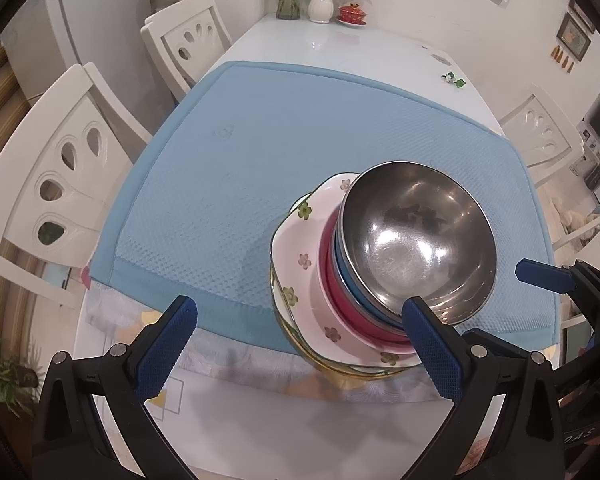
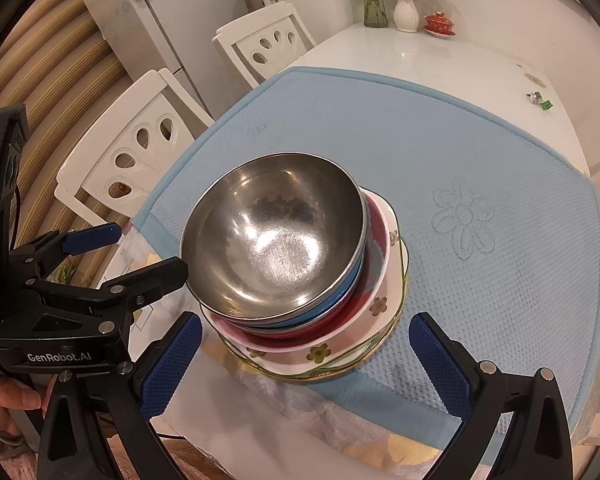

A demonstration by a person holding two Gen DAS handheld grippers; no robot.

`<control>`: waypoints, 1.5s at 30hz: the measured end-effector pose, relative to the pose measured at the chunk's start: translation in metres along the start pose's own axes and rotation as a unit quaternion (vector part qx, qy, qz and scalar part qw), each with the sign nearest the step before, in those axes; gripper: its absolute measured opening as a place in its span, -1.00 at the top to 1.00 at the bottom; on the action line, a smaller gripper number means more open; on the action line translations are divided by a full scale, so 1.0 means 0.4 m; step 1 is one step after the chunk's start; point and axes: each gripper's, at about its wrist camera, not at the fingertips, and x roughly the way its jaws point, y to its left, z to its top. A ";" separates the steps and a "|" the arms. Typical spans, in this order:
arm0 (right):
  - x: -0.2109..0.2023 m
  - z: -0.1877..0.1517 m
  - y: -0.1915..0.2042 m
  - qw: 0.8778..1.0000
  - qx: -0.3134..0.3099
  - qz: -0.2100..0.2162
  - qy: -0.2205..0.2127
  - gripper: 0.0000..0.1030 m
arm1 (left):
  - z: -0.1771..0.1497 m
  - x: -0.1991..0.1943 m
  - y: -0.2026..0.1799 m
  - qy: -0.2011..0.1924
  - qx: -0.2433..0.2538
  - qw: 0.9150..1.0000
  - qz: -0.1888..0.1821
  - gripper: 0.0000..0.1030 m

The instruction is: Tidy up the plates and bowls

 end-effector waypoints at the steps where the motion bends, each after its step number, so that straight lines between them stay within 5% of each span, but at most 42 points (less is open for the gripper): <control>1: 0.000 0.000 0.000 1.000 0.000 0.001 0.000 -1.00 | 0.000 0.000 0.000 0.000 0.000 1.000 0.001 -0.99; 45: -0.003 -0.017 -0.042 1.000 0.000 0.024 0.009 -1.00 | -0.011 -0.013 -0.073 -0.010 -0.009 0.999 0.038 -0.99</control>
